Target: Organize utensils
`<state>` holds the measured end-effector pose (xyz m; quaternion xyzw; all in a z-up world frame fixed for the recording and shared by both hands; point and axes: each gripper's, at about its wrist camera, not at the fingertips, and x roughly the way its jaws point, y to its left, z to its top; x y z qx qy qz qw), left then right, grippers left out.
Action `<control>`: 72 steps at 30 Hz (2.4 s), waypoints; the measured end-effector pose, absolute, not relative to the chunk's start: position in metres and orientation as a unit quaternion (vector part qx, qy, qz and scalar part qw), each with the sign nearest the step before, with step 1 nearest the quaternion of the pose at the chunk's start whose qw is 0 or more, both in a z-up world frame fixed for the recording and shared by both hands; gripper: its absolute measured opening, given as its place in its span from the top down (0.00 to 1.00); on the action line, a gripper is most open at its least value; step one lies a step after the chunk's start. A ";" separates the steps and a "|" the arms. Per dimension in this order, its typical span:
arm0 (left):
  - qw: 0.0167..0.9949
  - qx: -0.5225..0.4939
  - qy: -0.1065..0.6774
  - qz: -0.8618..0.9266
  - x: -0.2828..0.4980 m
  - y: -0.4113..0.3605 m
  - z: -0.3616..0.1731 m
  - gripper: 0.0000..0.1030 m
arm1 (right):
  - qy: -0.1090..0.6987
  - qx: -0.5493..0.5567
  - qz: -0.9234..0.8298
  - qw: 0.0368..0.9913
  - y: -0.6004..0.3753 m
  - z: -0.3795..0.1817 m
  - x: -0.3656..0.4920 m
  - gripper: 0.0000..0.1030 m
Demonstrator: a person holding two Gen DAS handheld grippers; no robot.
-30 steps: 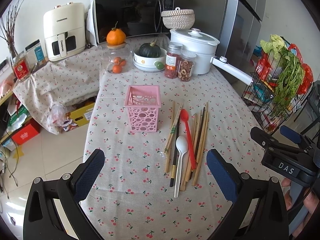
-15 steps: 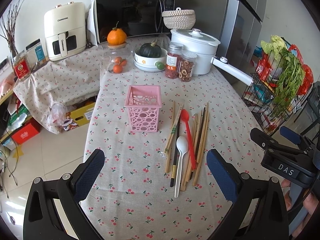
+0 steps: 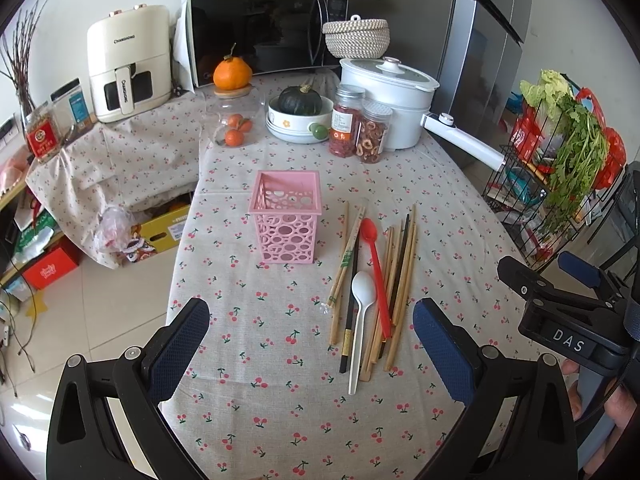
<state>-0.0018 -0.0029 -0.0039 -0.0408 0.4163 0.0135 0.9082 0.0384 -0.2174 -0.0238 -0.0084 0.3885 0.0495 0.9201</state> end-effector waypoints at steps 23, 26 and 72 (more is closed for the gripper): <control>0.909 -0.039 0.414 0.015 -0.003 -0.004 -0.005 0.00 | 0.389 -0.008 0.049 0.920 -0.218 -0.025 0.039 0.00; 0.910 -0.036 0.413 0.019 -0.002 -0.004 -0.006 0.00 | 0.389 -0.007 0.050 0.920 -0.217 -0.025 0.039 0.00; 0.795 0.007 0.607 0.008 0.225 -0.103 -0.148 0.91 | 0.589 0.136 0.069 0.794 -0.321 -0.120 0.180 0.21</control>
